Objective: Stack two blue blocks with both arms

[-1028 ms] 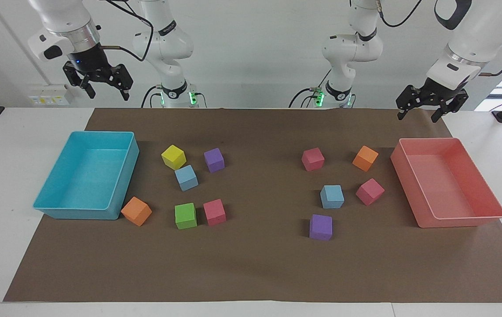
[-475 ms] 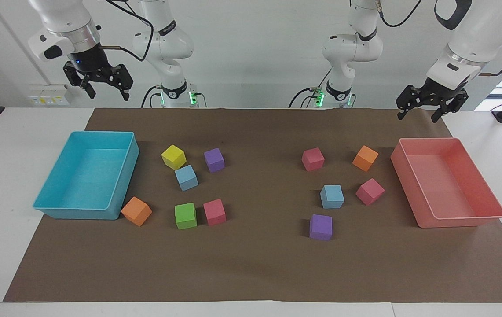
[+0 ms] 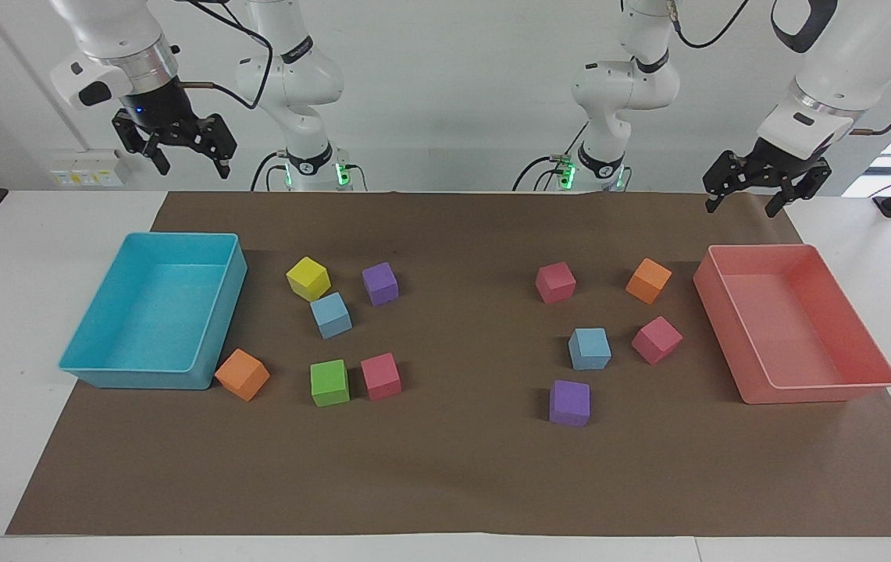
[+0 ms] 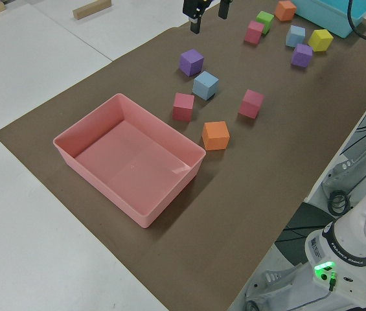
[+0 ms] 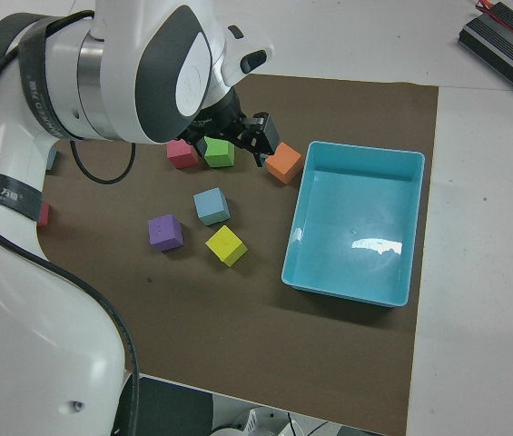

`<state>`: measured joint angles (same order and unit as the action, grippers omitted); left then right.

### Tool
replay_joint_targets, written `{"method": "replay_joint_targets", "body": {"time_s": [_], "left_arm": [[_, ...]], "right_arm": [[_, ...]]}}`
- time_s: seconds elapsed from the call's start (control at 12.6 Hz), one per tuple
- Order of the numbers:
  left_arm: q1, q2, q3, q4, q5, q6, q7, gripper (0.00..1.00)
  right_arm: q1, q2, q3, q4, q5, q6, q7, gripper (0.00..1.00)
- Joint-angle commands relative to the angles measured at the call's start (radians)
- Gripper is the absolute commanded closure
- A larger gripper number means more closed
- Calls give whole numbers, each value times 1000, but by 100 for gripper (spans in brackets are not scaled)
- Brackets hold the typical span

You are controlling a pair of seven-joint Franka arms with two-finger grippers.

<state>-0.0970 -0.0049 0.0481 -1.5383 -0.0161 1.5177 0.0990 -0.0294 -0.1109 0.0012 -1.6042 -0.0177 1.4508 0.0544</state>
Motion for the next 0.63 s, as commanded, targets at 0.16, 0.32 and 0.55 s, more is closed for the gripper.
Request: {"method": "replay_joint_targets", "body": {"time_s": [0.16,0.32,0.55], "left_arm": [[14,-15,-8,-8,4,-10,5,0],[13,-15,-8,-8,4,-10,5,0],[14,-15,-8,-8,4,-10,5,0]], "right_arm": [[-11,-44,6,-45,27,10,7,0],[-3,-70,28,-51,25,-23,15,0],[28,-58,28,-75,79,14,19,0]]}}
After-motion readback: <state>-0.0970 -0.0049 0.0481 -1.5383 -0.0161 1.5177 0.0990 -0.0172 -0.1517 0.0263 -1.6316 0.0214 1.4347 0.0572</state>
